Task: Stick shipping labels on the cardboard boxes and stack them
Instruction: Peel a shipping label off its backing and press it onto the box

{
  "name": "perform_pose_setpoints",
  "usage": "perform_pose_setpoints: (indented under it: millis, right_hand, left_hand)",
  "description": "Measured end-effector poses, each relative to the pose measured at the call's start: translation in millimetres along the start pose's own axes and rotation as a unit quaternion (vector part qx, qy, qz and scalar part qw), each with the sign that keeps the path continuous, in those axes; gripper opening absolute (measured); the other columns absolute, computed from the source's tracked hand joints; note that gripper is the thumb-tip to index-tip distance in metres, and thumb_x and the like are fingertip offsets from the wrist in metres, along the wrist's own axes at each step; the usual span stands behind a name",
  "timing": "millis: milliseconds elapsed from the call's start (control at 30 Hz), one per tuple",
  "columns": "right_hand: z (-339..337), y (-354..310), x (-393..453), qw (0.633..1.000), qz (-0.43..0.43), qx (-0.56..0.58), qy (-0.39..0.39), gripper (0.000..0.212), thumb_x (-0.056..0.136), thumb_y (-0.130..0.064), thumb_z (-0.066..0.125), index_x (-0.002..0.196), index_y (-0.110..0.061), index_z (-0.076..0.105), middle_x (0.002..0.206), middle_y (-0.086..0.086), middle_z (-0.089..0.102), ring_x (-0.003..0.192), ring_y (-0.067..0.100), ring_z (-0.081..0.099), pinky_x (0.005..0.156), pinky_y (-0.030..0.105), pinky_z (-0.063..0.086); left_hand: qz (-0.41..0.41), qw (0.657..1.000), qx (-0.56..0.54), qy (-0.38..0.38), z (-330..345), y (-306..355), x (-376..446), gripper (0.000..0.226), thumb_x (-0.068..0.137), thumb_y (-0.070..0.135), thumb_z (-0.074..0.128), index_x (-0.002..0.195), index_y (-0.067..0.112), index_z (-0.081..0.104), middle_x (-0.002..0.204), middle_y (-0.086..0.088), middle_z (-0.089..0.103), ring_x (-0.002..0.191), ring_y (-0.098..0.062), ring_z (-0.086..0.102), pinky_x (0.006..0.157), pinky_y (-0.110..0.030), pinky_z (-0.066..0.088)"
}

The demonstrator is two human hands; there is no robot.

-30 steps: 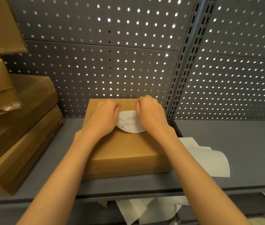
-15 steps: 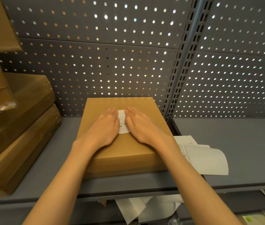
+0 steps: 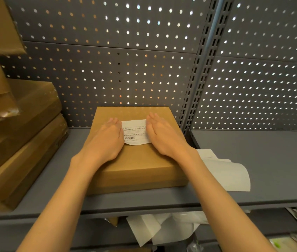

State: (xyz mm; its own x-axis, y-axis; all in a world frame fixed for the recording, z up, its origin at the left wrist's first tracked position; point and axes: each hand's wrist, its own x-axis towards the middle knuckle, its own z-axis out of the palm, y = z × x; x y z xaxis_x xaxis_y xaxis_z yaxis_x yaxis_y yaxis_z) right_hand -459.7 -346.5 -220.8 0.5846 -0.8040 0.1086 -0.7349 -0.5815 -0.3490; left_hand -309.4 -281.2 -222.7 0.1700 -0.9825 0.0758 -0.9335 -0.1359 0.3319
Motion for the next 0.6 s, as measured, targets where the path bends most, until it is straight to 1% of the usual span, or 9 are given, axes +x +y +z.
perform_pose_setpoints:
  millis: [67,167,300,433,600]
  right_hand:
    - [-0.5,-11.0,-5.3,0.999,-0.039,0.002,-0.002,0.043,0.104,-0.017,0.022,0.140,0.001,0.034,0.151,0.014,0.031,0.141,0.022,0.023,0.109,0.021,0.010]
    - [5.0,-23.8,-10.2,0.997,-0.083,0.004,0.002,0.041,0.102,-0.014,0.025,0.138,-0.001,0.041,0.145,0.015,0.041,0.137,0.023,0.031,0.108,0.023,0.014]
    - [12.2,-25.1,-15.3,0.996,-0.076,-0.042,-0.010,0.041,0.102,-0.013,0.024,0.135,0.000,0.045,0.140,0.016,0.046,0.131,0.028,0.036,0.105,0.030,0.021]
    - [16.0,-22.5,-17.1,0.998,-0.056,-0.032,-0.008,0.041,0.102,-0.017,0.024,0.135,-0.002,0.044,0.141,0.013,0.046,0.132,0.025,0.037,0.107,0.027,0.020]
    - [12.4,-10.4,-20.9,1.000,-0.014,-0.012,0.001,0.043,0.103,-0.021,0.024,0.137,-0.002,0.043,0.146,0.011,0.041,0.135,0.024,0.036,0.110,0.033,0.027]
  left_hand:
    - [0.020,0.999,-0.015,0.022,2.1,8.5,-3.7,0.044,0.103,0.021,0.023,0.145,0.007,0.028,0.155,-0.007,0.022,0.143,-0.017,0.016,0.110,-0.019,0.008]
    - [0.058,0.997,-0.031,0.031,10.4,17.2,-7.9,0.044,0.101,0.014,0.026,0.144,0.006,0.028,0.154,-0.009,0.025,0.142,-0.016,0.019,0.108,-0.014,0.004]
    - [0.049,0.998,-0.027,0.016,20.0,15.9,-13.8,0.048,0.101,0.015,0.025,0.148,0.008,0.020,0.156,-0.007,0.018,0.144,-0.015,0.014,0.111,-0.017,0.002]
    - [0.040,0.999,-0.011,0.022,20.1,14.6,-16.3,0.046,0.102,0.020,0.024,0.147,0.007,0.023,0.155,-0.007,0.020,0.143,-0.015,0.016,0.110,-0.017,0.004]
    - [0.031,0.999,-0.005,0.035,19.5,4.7,-19.5,0.046,0.102,0.020,0.028,0.145,0.005,0.027,0.154,-0.008,0.023,0.142,-0.017,0.020,0.111,-0.018,0.007]
